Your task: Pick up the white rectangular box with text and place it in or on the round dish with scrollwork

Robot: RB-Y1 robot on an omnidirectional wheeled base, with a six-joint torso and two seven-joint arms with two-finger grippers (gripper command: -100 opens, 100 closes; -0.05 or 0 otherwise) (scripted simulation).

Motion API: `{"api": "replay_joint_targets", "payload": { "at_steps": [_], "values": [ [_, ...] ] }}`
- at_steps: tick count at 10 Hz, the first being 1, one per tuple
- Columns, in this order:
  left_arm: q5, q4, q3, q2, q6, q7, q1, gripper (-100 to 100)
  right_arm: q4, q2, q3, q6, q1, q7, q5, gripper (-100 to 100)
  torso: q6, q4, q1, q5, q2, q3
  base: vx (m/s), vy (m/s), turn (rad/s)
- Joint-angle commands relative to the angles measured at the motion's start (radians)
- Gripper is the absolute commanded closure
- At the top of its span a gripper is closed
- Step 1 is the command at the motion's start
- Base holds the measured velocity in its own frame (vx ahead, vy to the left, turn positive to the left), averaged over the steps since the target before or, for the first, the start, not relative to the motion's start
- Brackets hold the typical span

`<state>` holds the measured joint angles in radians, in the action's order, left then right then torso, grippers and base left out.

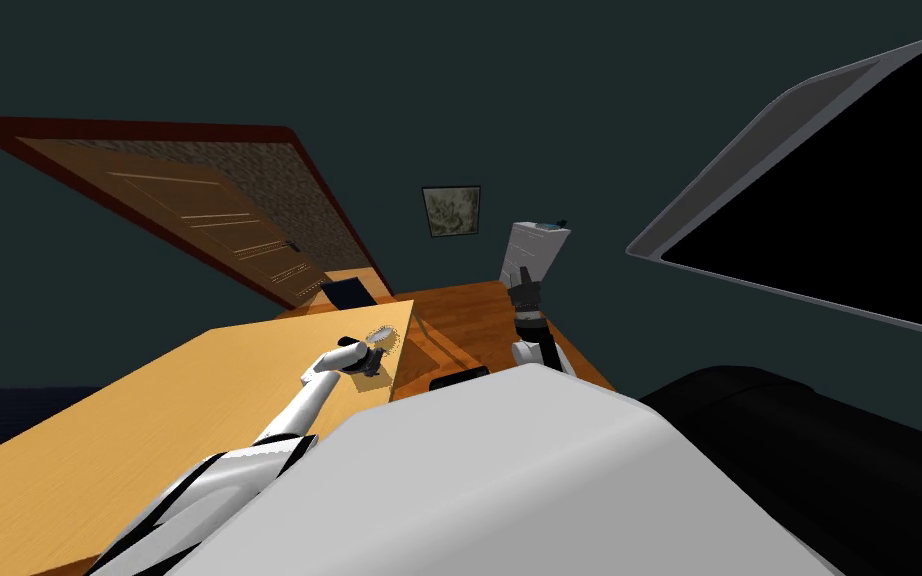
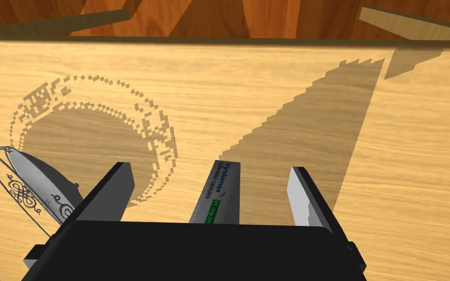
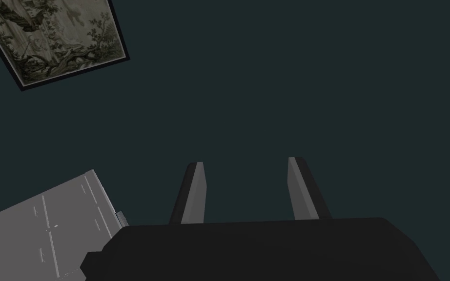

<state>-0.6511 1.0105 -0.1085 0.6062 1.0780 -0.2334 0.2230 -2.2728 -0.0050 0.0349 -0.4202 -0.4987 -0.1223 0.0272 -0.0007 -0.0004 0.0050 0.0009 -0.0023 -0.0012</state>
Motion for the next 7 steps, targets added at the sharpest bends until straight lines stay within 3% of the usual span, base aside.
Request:
{"api": "replay_joint_targets", "payload": {
  "at_steps": [1, 7],
  "values": [
    [-0.014, -0.048, -0.002, 0.007, 0.015, -0.015, 0.023, -100, 0.000, 0.000, 0.000, 0.000, 0.000, 0.000, 0.000, 0, 0.000, 0.000, 0.000, 0.000, 0.000, 0.000, 0.028, 0.059, -0.039],
    [-0.116, -0.179, 0.001, 0.112, 0.152, -0.069, 0.081, -100, 0.000, 0.000, 0.000, 0.000, 0.000, 0.000, 0.000, 0, 0.000, 0.000, 0.000, 0.000, -0.001, 0.000, 0.034, 0.069, -0.074]
  ]
}}
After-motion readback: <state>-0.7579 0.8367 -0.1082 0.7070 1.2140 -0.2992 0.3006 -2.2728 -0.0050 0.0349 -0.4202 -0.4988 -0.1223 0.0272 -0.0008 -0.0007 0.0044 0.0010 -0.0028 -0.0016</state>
